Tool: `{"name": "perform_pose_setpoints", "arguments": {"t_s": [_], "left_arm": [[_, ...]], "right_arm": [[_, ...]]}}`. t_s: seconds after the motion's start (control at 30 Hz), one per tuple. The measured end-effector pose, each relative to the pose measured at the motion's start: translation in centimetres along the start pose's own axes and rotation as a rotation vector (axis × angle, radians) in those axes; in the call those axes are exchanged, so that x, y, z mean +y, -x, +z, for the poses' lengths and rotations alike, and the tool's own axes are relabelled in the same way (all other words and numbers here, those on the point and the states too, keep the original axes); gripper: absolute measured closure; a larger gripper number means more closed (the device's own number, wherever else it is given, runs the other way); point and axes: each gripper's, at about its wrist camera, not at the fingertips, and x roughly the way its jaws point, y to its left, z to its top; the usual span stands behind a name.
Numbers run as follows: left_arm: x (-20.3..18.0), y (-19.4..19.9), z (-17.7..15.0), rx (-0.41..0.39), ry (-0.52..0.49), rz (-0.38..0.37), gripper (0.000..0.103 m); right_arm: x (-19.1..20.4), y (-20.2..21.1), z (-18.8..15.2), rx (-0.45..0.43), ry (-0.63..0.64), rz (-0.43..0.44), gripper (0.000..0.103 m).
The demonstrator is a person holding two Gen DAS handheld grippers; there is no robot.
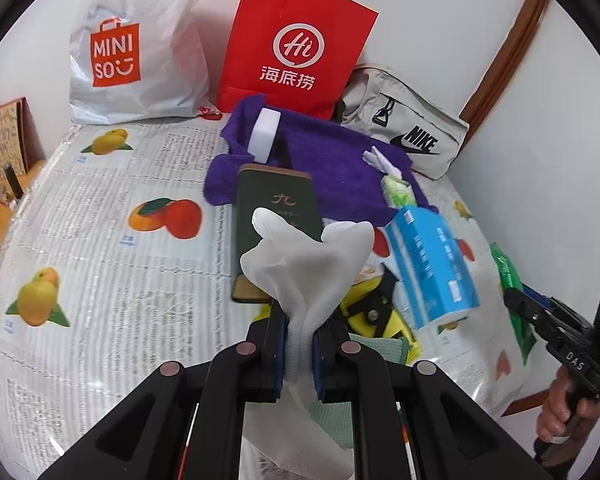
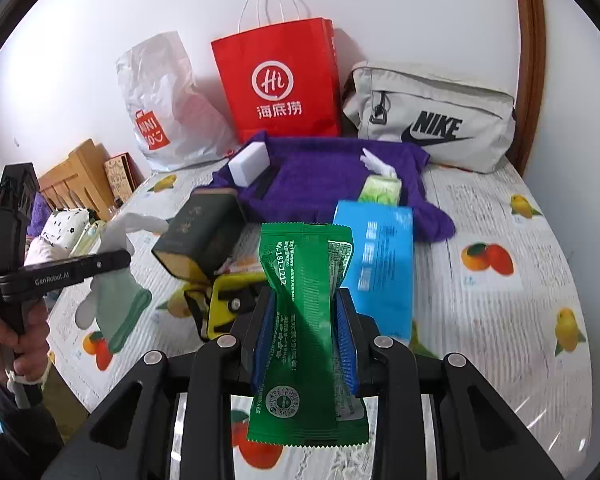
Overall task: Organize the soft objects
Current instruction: 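Carry the white gloves and green sachet toward the purple towel with both tools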
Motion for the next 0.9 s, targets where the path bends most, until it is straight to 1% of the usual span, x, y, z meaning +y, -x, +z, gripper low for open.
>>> {"name": "perform_pose_setpoints", "arguments": {"t_s": [0.1,0.33,0.53,0.8,0.9], "left_arm": [[-0.4,-0.2,0.8,-0.001,0.011,-0.02,0.092],[-1.6,-0.6,3.5,-0.017,-0.001,0.004,0.092],[-3.0,-2.0,6.2,-0.003,-0.02,0.02,0.092],[-3.5,-4.6,10.0,0.008,-0.061,0.079,0.092],[-3.2,-5.9,11.3,0.018,-0.059,0.1,0.092]], "right_arm": [[-0.4,-0.3,1.3,-0.004,0.003,0.011,0.073],[-1.6,-1.5,4.4,-0.018,0.028,-0.002,0.073],[-3.0,-3.6,7.7,-0.015,0.034,0.007,0.073],[-4.2,-6.6,12.1,-0.031,0.065,-0.003,0.073],[-4.8,-8.2,13.2,-0.022,0.062,0.012,0.073]]}}
